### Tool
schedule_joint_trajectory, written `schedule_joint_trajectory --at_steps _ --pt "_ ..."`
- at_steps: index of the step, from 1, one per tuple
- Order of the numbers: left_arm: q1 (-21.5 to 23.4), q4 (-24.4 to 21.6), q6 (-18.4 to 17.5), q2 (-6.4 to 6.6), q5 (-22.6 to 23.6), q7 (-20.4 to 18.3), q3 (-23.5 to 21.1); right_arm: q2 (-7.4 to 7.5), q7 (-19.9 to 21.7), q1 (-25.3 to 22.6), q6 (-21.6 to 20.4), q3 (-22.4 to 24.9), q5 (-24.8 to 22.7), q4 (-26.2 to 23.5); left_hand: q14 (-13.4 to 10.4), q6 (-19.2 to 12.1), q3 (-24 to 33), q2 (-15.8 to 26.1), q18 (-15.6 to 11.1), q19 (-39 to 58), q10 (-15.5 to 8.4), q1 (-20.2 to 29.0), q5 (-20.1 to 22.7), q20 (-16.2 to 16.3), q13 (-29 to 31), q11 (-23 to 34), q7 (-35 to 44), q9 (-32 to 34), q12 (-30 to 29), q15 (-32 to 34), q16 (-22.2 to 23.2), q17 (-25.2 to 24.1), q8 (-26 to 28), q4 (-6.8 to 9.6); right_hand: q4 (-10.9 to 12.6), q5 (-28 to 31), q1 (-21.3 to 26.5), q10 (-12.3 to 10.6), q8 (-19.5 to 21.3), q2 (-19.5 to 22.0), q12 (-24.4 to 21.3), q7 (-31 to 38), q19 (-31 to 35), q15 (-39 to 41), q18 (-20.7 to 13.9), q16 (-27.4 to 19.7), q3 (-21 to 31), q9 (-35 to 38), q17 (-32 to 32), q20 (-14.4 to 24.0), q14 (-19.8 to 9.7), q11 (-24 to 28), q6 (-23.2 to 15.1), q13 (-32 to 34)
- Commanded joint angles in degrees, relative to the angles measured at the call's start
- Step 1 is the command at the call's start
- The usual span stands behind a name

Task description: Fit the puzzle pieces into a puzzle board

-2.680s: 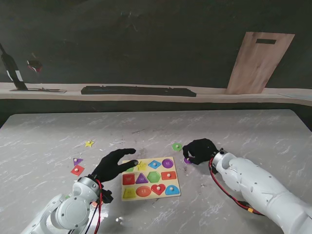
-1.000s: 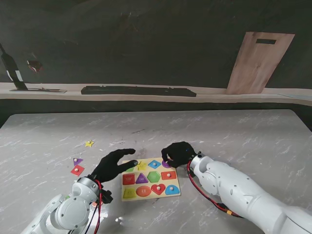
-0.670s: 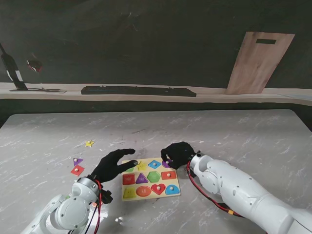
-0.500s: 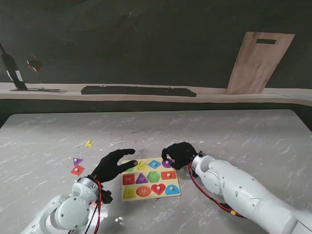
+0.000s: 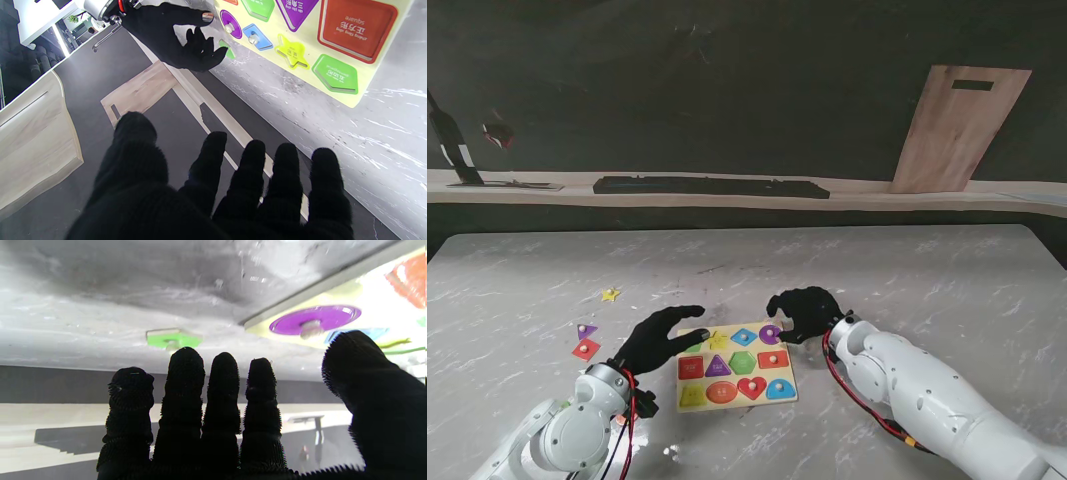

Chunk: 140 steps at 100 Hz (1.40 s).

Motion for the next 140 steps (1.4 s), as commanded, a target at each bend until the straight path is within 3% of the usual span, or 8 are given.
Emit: schedule_joint_trajectory --at_steps 1,24,43,51,73,112,134,140 --pt "0.04 0.07 -0.15 -0.04 -0.23 0.14 0.08 0.06 -0.89 -0.21 -0.23 1.01 0.28 -0.67 -2.58 -1.56 -1.83 1.47 0.38 0.5 -1.15 0.64 0.93 0.45 -0.7 -0.64 -0.67 0.36 -0.72 -0.58 -0.42 -0.88 -0.05 0.62 1.74 -2.01 -2.54 0.67 -0.15 1.46 0.81 -1.32 0.22 -0.11 -0.13 0.11 -1.92 -2.07 -0.53 -0.16 -0.98 -0.63 0.14 -1.18" --pt "0.05 0.04 -0.1 -0.05 -0.31 0.14 0.04 -1.6 -2.16 2.18 3.45 0.78 2.7 1.76 -2.56 -1.66 -1.83 1.52 0.41 0.53 -1.14 0.61 0.91 0.45 -0.78 -0.6 -0.65 0.27 -0.71 -0.52 -0.39 -0.98 -0.04 0.61 2.83 0.63 0.95 1.51 0.62 3.62 1.14 -0.34 0.93 0.51 0.1 0.27 -2.1 -2.01 -0.81 0.18 -0.77 -0.26 0.0 -1.17" --pt "0.14 -0.05 -0.07 -0.07 -0.28 0.29 -0.06 -4.41 -2.42 6.18 6.27 -3.84 7.02 8.02 -2.67 -1.58 -1.82 1.49 0.42 0.58 -1.2 0.62 0.92 0.46 -0.78 -0.56 -0.62 0.31 -0.7 -0.5 -0.39 -0.94 -0.03 0.61 3.33 2.31 6.14 1.18 0.95 2.88 1.27 0.42 1.59 1.05 0.2 0.06 0.43 -0.76 0.41 -0.07 -0.8 0.34 0.22 0.11" --pt "0.15 -0.07 -0.06 -0.07 -0.3 0.26 -0.07 -5.54 -0.72 6.99 6.61 -4.37 9.77 9.7 -2.62 -1.63 -1.82 1.54 0.36 0.59 -1.26 0.62 0.87 0.46 -0.78 -0.55 -0.63 0.32 -0.7 -0.49 -0.4 -0.93 -0.03 0.61 3.15 2.22 8.03 1.36 0.8 2.07 1.14 0.24 1.58 0.97 0.32 -0.12 1.93 -0.89 0.32 -0.31 -0.67 0.18 0.22 -0.05" --pt "0.11 0.0 -0.17 -0.07 -0.32 0.25 -0.07 -7.79 -0.61 8.82 7.58 -7.0 12.59 13.98 -2.66 -1.65 -1.83 1.54 0.38 0.56 -1.25 0.6 0.81 0.44 -0.87 -0.58 -0.63 0.21 -0.73 -0.53 -0.43 -0.95 -0.04 0.61 2.35 3.42 5.89 1.89 0.57 0.29 1.12 0.46 2.52 1.63 0.59 -0.11 2.44 -0.22 0.86 -0.3 -0.11 0.59 1.46 0.49" --pt "0.11 -0.25 0.27 -0.05 -0.16 0.18 0.08 -12.13 -3.55 10.66 12.22 -9.91 16.24 21.47 -2.58 -1.59 -1.83 1.59 0.37 0.51 -1.18 0.66 0.78 0.41 -0.9 -0.59 -0.69 0.18 -0.74 -0.55 -0.44 -0.97 -0.07 0.61 2.52 7.42 2.08 3.21 1.26 2.85 1.39 2.77 5.83 4.74 1.8 0.17 -1.12 2.89 2.71 -0.49 1.65 2.47 2.58 2.93" --pt "0.03 -0.34 0.46 -0.03 -0.18 0.03 0.21 -12.6 -4.12 10.8 12.49 -10.21 16.61 22.39 -2.57 -1.6 -1.84 1.56 0.41 0.55 -1.17 0.64 0.89 0.43 -0.81 -0.57 -0.67 0.26 -0.74 -0.52 -0.43 -0.97 -0.06 0.61 2.82 9.74 3.71 2.71 2.21 3.05 1.4 4.97 6.85 5.76 1.96 0.04 -0.8 4.76 3.75 -0.94 1.71 3.1 1.04 4.34" --pt "0.01 -0.33 0.49 -0.04 -0.16 0.06 0.22 -12.62 -4.27 10.79 12.48 -10.24 16.59 22.49 -2.57 -1.54 -1.82 1.54 0.38 0.57 -1.16 0.68 0.91 0.44 -0.83 -0.6 -0.67 0.22 -0.75 -0.52 -0.43 -0.94 -0.06 0.61 1.02 10.17 4.43 2.51 1.41 2.38 1.42 5.96 7.13 6.01 2.04 -0.06 -0.83 5.24 3.93 -1.23 1.71 3.19 0.58 4.61"
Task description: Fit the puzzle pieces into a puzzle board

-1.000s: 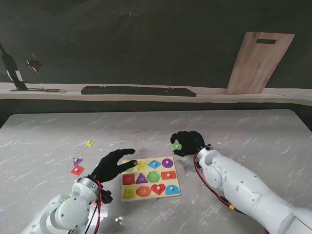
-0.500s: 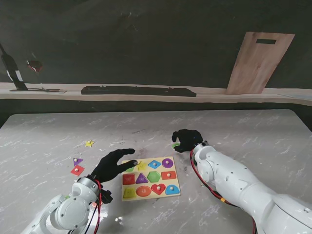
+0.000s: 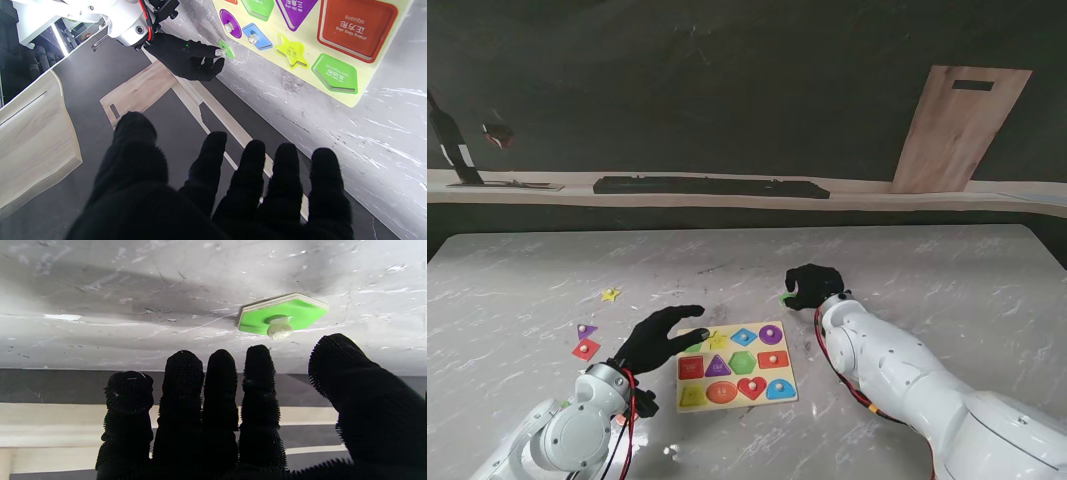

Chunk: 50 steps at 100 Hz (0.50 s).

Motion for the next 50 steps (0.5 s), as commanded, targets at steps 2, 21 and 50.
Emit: schedule_joint_trajectory --at_steps 2,21,50 --pt "0.08 -0.33 0.25 -0.01 -0.15 -0.01 0.16 -0.34 -0.32 -0.14 0.05 -0.26 -0.35 -0.03 -2.61 -1.55 -1.82 1.58 0.38 0.58 -1.15 0.67 0.91 0.45 -0.84 -0.59 -0.67 0.24 -0.74 -0.53 -0.43 -0.94 -0.06 0.61 -1.01 1.74 0.95 0.28 0.02 -0.18 0.78 2.5 3.24 1.94 1.41 -0.06 0.35 1.64 0.74 -0.63 0.87 1.15 -1.44 1.62" --pt "0.0 -0.24 0.24 0.02 -0.29 -0.21 0.16 -0.73 -0.92 -0.08 0.46 -0.6 -0.23 0.76 -2.63 -1.68 -1.84 1.55 0.38 0.61 -1.16 0.62 0.98 0.45 -0.82 -0.58 -0.63 0.24 -0.74 -0.48 -0.41 -0.95 -0.04 0.6 -3.56 1.53 2.65 0.08 -3.75 -1.05 0.9 5.93 3.68 2.18 1.52 -0.17 0.59 2.2 1.07 -0.96 0.85 1.22 -2.58 2.03" --pt "0.02 -0.46 0.49 0.02 -0.24 -0.22 0.31 -2.63 -1.28 0.66 -0.01 -2.02 1.6 4.83 -2.56 -1.63 -1.82 1.53 0.36 0.59 -1.13 0.65 0.94 0.42 -0.88 -0.6 -0.62 0.19 -0.75 -0.5 -0.44 -1.01 -0.04 0.61 -6.12 1.29 6.08 -0.64 -6.68 -0.94 0.46 10.46 4.08 2.48 1.44 -0.32 -0.43 3.91 1.7 -1.15 0.9 1.4 -5.35 3.07"
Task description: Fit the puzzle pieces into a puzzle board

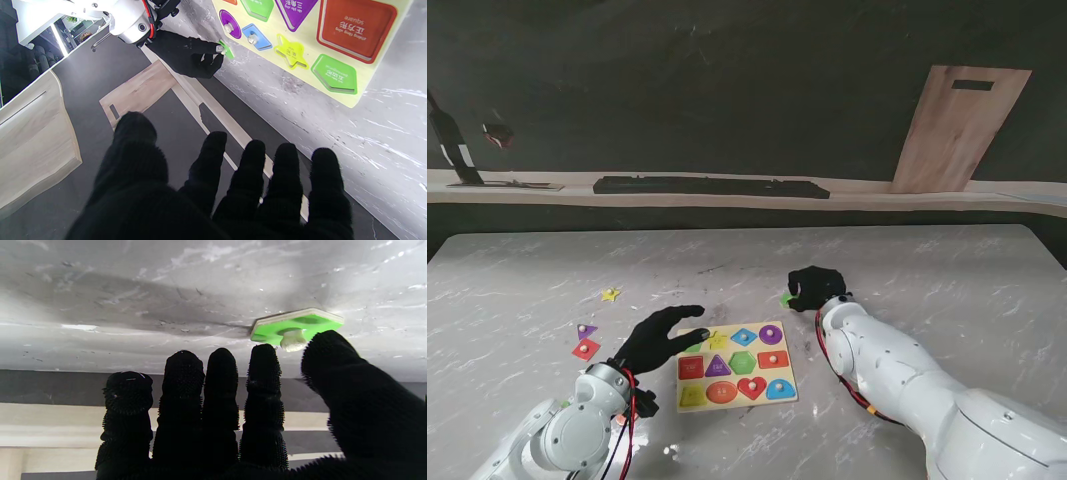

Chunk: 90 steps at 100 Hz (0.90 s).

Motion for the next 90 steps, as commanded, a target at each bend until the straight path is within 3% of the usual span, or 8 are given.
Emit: schedule_joint_trajectory --at_steps 1,9,26,58,72,90 --pt "0.07 -0.45 0.34 0.01 -0.2 -0.1 0.27 -1.04 0.12 0.11 -0.53 -0.59 0.5 1.2 -2.55 -1.63 -1.82 1.54 0.36 0.58 -1.14 0.65 0.93 0.42 -0.87 -0.59 -0.62 0.2 -0.75 -0.5 -0.44 -1.02 -0.04 0.61 -2.18 1.26 2.78 -0.79 -2.05 -0.58 0.39 3.53 3.31 1.99 0.86 -0.36 -0.52 2.25 0.77 -0.48 0.85 1.0 -2.52 1.39" --pt "0.04 -0.38 0.28 0.01 -0.23 -0.14 0.26 -1.6 0.33 0.23 -1.4 -1.01 1.17 2.42 -2.65 -1.66 -1.83 1.56 0.34 0.57 -1.13 0.63 0.85 0.4 -0.93 -0.63 -0.66 0.13 -0.77 -0.54 -0.46 -1.0 -0.05 0.6 -2.51 2.03 4.45 -1.56 -3.9 0.29 0.34 6.63 3.34 1.99 0.63 -0.44 -1.06 3.49 1.18 -0.66 0.72 0.99 -5.04 2.01" --pt "-0.04 -0.25 0.23 0.02 -0.27 -0.17 0.25 -2.11 0.43 0.29 -2.3 -1.54 1.74 3.73 -2.63 -1.58 -1.83 1.57 0.36 0.52 -1.21 0.67 0.83 0.38 -0.93 -0.63 -0.69 0.18 -0.77 -0.6 -0.5 -0.99 -0.06 0.61 -2.42 4.64 6.15 -2.75 -3.09 1.72 -0.69 7.95 3.39 2.11 0.3 -0.43 -0.66 5.78 2.09 -0.81 0.38 0.82 -8.19 3.06" --pt "0.04 -0.39 0.28 -0.01 -0.19 -0.04 0.24 -1.32 -1.56 0.42 -4.67 -2.28 0.65 3.85 -2.59 -1.56 -1.84 1.62 0.38 0.51 -1.23 0.64 0.87 0.39 -0.93 -0.66 -0.76 0.14 -0.78 -0.66 -0.5 -0.98 -0.07 0.61 -2.24 7.73 7.7 -3.68 -1.78 -0.18 -1.96 8.4 3.4 2.14 -0.81 -0.17 2.82 7.91 3.99 -1.14 -0.66 1.04 -11.83 4.59" --pt "0.06 -0.32 0.18 0.0 -0.25 -0.05 0.18 0.5 -3.83 -0.65 -5.31 -0.32 -1.21 0.61 -2.63 -1.69 -1.85 1.57 0.37 0.52 -1.24 0.64 0.87 0.39 -0.79 -0.64 -0.78 0.19 -0.76 -0.58 -0.45 -0.98 -0.06 0.61 -2.09 8.08 7.41 -3.69 -1.53 -0.83 -1.97 8.32 3.61 2.42 -0.91 0.03 3.66 8.24 4.61 -1.09 -0.83 1.29 -11.94 5.05" --pt "0.04 -0.23 0.14 -0.01 -0.32 -0.06 0.16 5.2 -4.85 -4.12 -5.38 4.35 -6.59 -8.95 -2.67 -1.62 -1.83 1.56 0.29 0.57 -1.18 0.65 0.91 0.43 -0.83 -0.58 -0.71 0.24 -0.74 -0.54 -0.41 -0.96 -0.03 0.61 -2.16 8.98 7.13 -3.69 -1.93 -2.07 -2.4 8.19 4.05 2.69 -0.91 0.19 4.56 9.39 5.62 -0.87 -0.73 1.36 -11.34 5.94"
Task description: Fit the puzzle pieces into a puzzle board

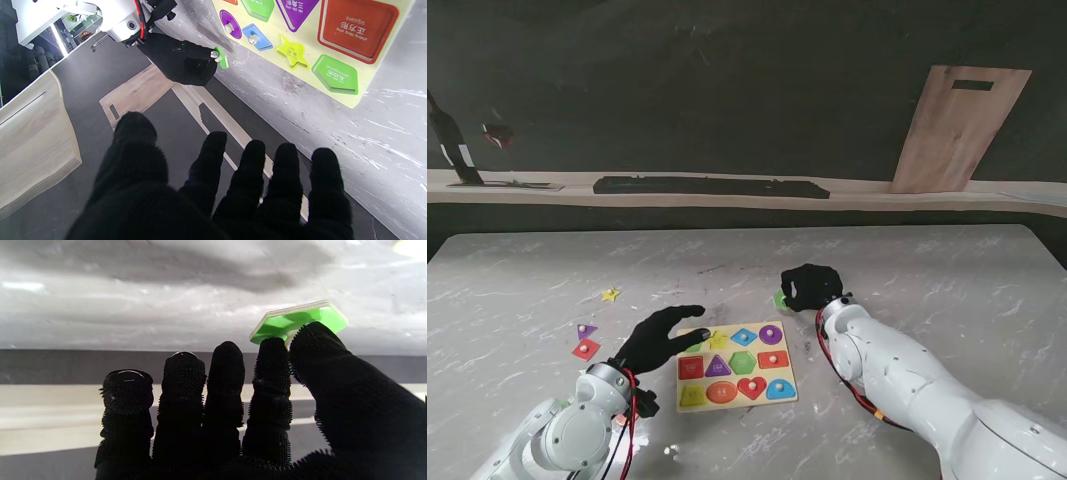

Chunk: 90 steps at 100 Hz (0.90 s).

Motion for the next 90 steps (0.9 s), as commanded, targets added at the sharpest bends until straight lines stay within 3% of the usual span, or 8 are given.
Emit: schedule_joint_trajectory --at_steps 1,26,41,61,90 --pt "0.11 -0.16 -0.04 -0.01 -0.33 -0.09 0.04 1.59 -0.68 -1.62 -0.43 0.71 -1.46 -2.22 -2.64 -1.58 -1.83 1.54 0.31 0.57 -1.17 0.66 0.88 0.42 -0.88 -0.59 -0.72 0.21 -0.74 -0.56 -0.42 -0.97 -0.04 0.61 0.11 3.32 2.6 -1.48 1.18 0.32 -0.36 1.64 3.42 1.84 -0.86 0.24 4.51 1.36 1.01 -0.11 -0.67 1.44 -6.37 1.49" --pt "0.1 -0.07 -0.11 -0.01 -0.4 -0.12 0.02 7.89 1.88 -9.33 -2.89 8.95 -10.42 -17.47 -2.59 -1.61 -1.83 1.52 0.36 0.61 -1.13 0.65 0.93 0.43 -0.83 -0.5 -0.62 0.27 -0.72 -0.46 -0.39 -0.98 -0.03 0.61 0.06 4.43 2.6 -0.9 0.66 -1.35 -0.52 1.77 3.61 2.04 -0.35 0.5 5.67 2.35 0.95 0.24 -0.12 1.64 -5.68 1.69" --pt "0.09 -0.01 -0.17 0.0 -0.44 -0.15 0.04 10.41 4.72 -13.66 -5.92 12.58 -14.71 -24.64 -2.58 -1.6 -1.82 1.55 0.35 0.62 -1.13 0.67 0.88 0.42 -0.95 -0.53 -0.64 0.2 -0.73 -0.5 -0.43 -0.98 -0.04 0.61 -0.1 5.06 2.72 -0.46 0.53 -2.02 -0.53 1.57 3.83 2.16 0.2 0.72 6.25 2.73 0.78 0.61 0.45 1.53 -5.3 1.85" --pt "0.09 0.07 -0.27 0.01 -0.47 -0.22 0.03 11.78 8.85 -16.77 -9.07 14.21 -16.8 -30.55 -2.52 -1.52 -1.82 1.58 0.38 0.55 -1.11 0.7 0.86 0.38 -0.94 -0.59 -0.68 0.15 -0.77 -0.53 -0.46 -1.03 -0.07 0.62 -0.28 5.94 3.11 0.65 0.52 -3.02 -0.19 1.37 4.52 2.74 0.94 1.24 6.81 3.39 0.89 1.26 1.39 1.47 -4.34 2.33" --pt "0.26 0.02 -0.38 0.01 -0.31 -0.08 -0.12 12.0 13.8 -17.62 -10.7 13.92 -16.01 -34.82 -2.64 -1.59 -1.85 1.63 0.37 0.53 -1.15 0.67 0.85 0.36 -0.92 -0.65 -0.77 0.17 -0.8 -0.62 -0.5 -1.01 -0.09 0.61 -0.48 7.12 3.56 1.9 0.64 -4.46 0.42 1.03 5.67 3.64 2.01 2.01 7.97 4.02 0.75 2.15 2.66 1.4 -3.16 2.61"
